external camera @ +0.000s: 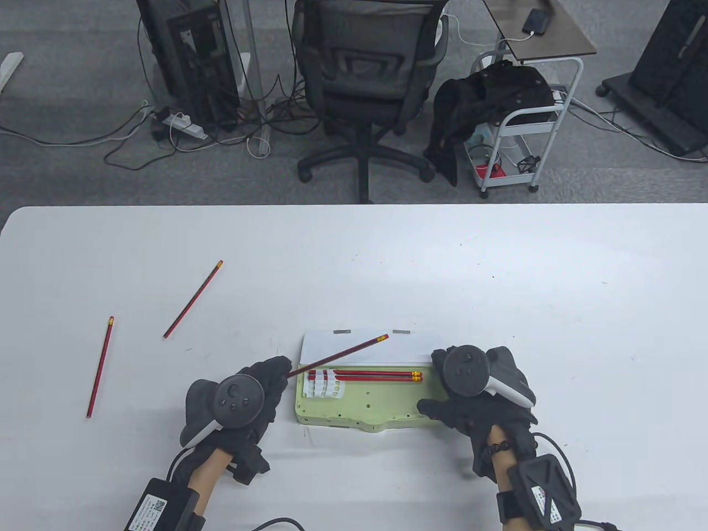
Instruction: Organize multifunction pencil case
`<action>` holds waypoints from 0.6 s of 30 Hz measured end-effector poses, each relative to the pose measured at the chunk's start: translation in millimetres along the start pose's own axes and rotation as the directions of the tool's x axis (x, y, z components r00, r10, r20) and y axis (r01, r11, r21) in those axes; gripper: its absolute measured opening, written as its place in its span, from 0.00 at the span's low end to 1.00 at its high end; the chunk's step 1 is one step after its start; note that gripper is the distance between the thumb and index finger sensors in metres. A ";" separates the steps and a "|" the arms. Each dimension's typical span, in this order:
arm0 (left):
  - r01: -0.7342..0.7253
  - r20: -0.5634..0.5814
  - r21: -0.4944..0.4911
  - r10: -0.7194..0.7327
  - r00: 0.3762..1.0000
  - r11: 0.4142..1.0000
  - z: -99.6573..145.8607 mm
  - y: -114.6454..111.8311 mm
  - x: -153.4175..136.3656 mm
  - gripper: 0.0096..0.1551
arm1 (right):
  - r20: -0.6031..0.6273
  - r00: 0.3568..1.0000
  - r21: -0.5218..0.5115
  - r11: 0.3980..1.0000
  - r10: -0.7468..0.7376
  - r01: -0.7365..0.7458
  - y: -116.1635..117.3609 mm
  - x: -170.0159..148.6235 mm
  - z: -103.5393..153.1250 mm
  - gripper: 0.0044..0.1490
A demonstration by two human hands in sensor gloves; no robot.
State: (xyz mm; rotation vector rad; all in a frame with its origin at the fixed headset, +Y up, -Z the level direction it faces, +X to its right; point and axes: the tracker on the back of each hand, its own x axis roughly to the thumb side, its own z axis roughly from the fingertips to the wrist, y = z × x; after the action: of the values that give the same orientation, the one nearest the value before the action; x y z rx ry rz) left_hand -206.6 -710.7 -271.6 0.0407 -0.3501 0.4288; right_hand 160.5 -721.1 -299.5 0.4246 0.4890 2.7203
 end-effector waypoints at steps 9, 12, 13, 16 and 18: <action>0.007 0.031 -0.017 -0.007 1.000 1.000 0.5 -1.4 6.8 0.22 | 0.147 0.987 -0.343 0.933 -0.065 0.112 -18.4 9.5 16.9 0.55; 0.010 0.041 -0.023 -0.009 0.999 1.000 0.1 -1.7 8.8 0.22 | 0.214 0.975 -0.398 0.906 -0.063 0.146 -20.4 19.7 19.7 0.52; 0.013 0.046 -0.033 -0.011 0.999 0.999 -0.4 -2.6 9.5 0.22 | 0.234 0.970 -0.415 0.896 -0.059 0.155 -20.5 23.7 20.7 0.51; 0.022 0.055 -0.046 -0.019 0.998 0.999 -1.0 -4.7 10.9 0.22 | 0.270 0.962 -0.438 0.885 -0.041 0.161 -19.2 34.7 22.4 0.49; 0.024 0.059 -0.052 -0.021 0.998 0.998 -0.9 -5.3 12.0 0.22 | 0.282 0.959 -0.451 0.881 -0.014 0.145 -17.5 40.5 23.6 0.48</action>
State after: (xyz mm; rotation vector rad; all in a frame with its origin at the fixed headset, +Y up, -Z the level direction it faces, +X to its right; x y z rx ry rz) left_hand -193.9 -710.5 -268.1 0.0064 -0.4183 0.3962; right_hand 137.3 -683.8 -275.8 0.6109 -0.2229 2.5248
